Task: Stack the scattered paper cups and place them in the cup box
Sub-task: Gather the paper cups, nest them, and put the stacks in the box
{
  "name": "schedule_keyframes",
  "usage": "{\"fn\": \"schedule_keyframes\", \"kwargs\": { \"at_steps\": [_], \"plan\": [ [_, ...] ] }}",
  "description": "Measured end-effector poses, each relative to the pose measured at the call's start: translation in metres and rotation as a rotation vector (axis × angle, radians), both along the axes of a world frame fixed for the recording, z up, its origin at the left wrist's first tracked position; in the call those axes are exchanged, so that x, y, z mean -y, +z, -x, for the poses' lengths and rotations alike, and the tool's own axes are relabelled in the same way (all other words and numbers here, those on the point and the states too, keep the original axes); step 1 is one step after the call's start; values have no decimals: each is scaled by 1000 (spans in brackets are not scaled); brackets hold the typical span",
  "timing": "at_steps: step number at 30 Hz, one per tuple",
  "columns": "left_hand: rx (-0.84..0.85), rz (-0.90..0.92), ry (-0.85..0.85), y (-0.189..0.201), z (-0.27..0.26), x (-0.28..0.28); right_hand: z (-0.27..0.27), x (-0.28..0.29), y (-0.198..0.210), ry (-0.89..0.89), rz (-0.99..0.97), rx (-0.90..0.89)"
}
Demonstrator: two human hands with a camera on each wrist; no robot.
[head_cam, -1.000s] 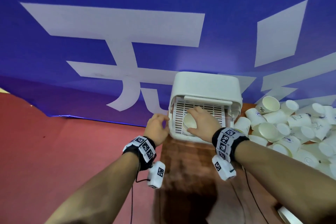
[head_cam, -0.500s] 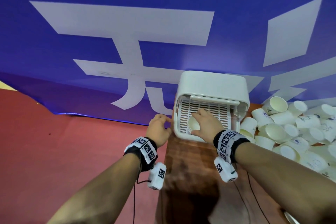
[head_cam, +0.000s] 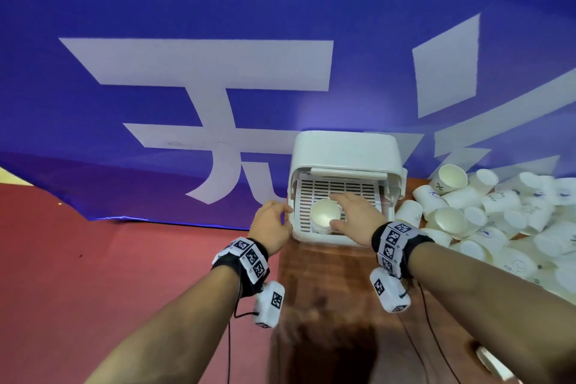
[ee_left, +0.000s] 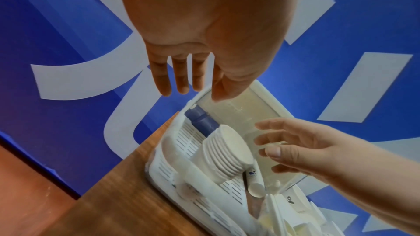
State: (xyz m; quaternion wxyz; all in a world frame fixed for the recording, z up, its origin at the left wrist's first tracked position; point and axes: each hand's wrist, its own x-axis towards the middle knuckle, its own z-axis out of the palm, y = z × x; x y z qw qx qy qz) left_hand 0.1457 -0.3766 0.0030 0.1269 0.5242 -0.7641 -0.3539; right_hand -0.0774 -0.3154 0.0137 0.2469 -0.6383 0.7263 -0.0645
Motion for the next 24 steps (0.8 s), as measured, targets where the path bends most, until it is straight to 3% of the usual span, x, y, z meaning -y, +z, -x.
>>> {"fn": "schedule_keyframes", "kwargs": {
  "at_steps": [11, 24],
  "plan": [
    [-9, 70, -143, 39, 89, -43, 66, -70, 40, -112, 111, 53],
    [8, 40, -310, 43, 227, -150, 190, -211, 48, -321, 105, 114]
  ]
}}
